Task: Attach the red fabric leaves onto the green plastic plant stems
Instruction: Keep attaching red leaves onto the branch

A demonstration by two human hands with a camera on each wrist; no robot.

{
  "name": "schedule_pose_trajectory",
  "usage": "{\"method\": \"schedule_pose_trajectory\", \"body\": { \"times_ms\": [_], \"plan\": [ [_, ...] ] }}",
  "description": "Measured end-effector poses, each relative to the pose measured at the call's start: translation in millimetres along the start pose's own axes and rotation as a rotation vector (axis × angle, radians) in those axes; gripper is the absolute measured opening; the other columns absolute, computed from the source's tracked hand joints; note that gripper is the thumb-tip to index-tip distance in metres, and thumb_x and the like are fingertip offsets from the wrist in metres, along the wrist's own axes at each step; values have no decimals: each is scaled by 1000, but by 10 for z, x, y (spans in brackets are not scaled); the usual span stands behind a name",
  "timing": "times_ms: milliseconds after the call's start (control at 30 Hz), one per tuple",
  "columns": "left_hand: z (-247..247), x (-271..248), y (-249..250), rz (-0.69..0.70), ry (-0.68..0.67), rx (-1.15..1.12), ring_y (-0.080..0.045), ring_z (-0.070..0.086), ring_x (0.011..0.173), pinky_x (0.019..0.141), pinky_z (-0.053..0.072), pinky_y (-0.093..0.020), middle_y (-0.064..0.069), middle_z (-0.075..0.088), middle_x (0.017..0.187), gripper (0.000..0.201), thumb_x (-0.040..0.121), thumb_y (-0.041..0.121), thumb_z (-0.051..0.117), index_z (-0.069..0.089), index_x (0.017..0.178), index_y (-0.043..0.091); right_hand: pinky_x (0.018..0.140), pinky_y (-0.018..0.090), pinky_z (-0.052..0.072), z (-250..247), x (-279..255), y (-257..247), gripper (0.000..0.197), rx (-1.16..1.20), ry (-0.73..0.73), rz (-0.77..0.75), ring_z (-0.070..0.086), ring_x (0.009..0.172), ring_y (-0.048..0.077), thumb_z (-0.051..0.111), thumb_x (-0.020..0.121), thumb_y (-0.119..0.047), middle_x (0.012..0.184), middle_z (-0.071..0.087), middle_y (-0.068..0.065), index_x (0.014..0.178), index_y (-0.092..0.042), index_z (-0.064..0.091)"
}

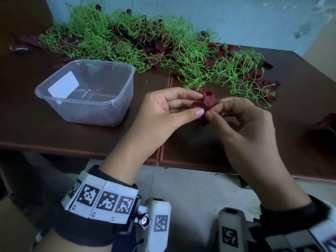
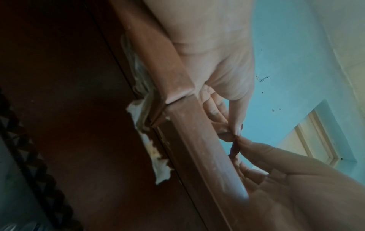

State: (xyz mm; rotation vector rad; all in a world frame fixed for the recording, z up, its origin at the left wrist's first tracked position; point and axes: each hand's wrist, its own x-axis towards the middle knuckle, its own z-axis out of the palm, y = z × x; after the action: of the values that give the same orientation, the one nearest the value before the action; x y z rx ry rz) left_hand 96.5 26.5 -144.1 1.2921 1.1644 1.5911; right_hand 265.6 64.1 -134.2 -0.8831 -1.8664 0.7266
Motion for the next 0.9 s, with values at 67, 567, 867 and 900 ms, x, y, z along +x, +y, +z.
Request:
{"method": "schedule_pose_trajectory", "body": {
  "times_ms": [67,567,867,900],
  "plan": [
    [-1,-1,-2,3,-4,3,-10,74,86,81,55,-18,-1,78,88,26,83,-3,77,74,105,11,59,11,47,5,-5,-13,10,-1,5,-4,62,74,9,74,87,-12,98,65,4,79,-17,69],
    [16,7,-15,42,20,65,-13,76,89,83,57,-21,-3,80,89,22,80,4,82,76,100,12,50,15,42,33,-29,-10,9,61,60,54,56,50,6,77,86,-15,70,68,-5,87,-11,69],
    [19,8,-41,82,89,100,-15,77,84,79,58,-20,-3,80,86,21,78,3,84,77,95,12,68,23,58,20,-12,-3,27,236,57,98,71,71,19,81,81,-11,81,72,4,103,-9,65],
    [23,9,-46,89,94,110,-14,77,84,78,58,-20,-3,79,86,21,78,3,85,77,95,13,69,24,59,24,-15,-3,24,230,46,89,72,72,18,81,81,-10,81,73,3,101,-8,66]
  ]
}}
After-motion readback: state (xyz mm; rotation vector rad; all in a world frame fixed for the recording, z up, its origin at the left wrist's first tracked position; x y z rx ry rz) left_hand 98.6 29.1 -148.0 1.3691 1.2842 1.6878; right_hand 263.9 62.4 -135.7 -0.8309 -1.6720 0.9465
